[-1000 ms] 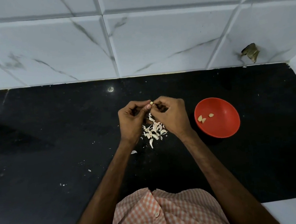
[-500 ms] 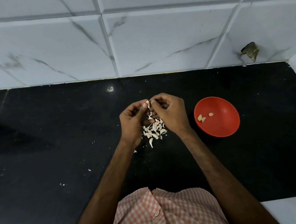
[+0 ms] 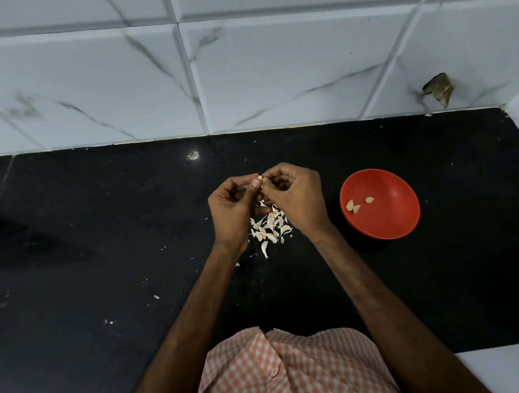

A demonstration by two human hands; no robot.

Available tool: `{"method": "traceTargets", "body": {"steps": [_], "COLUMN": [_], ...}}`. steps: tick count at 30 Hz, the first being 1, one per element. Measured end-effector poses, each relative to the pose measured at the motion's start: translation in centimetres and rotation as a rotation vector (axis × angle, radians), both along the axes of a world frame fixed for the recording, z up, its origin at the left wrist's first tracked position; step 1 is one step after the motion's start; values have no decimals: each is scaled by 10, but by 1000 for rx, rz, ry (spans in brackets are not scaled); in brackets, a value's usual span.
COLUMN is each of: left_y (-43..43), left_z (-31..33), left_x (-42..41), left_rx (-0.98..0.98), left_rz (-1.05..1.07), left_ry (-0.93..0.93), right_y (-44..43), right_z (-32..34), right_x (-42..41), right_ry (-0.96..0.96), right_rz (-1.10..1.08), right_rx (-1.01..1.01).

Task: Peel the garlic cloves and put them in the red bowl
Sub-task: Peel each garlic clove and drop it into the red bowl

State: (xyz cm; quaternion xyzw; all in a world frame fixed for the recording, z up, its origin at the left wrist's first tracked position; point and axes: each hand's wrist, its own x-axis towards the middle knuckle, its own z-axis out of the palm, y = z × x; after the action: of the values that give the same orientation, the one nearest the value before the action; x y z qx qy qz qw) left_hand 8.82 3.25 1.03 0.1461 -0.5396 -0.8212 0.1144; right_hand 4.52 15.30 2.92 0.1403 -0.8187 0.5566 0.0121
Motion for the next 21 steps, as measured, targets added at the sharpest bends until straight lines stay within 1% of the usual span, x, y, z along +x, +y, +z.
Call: {"method": "traceTargets", "body": {"steps": [6,11,15,18,21], "left_y": [0,1,-1,-1,-2], "left_z": [-3,-2,-4,-5,-7], "left_x": [2,1,-1,-1,0], "left_rx": [43,-2,-30,-72,-69], "left_rz": [-4,-26,-6,8,40], "left_ry": [13,30,51,44,18], "right_y": [-3,-3,-4,-4,-5], "right_z": [-2,-4,-2,-2,-2], "right_x": [1,1,3,2,2], "right_ry": [15,62,99,54,-17], "right_rz": [-15,-31,1,-3,-28], "right_rx": [-5,61,87,39,-16]}}
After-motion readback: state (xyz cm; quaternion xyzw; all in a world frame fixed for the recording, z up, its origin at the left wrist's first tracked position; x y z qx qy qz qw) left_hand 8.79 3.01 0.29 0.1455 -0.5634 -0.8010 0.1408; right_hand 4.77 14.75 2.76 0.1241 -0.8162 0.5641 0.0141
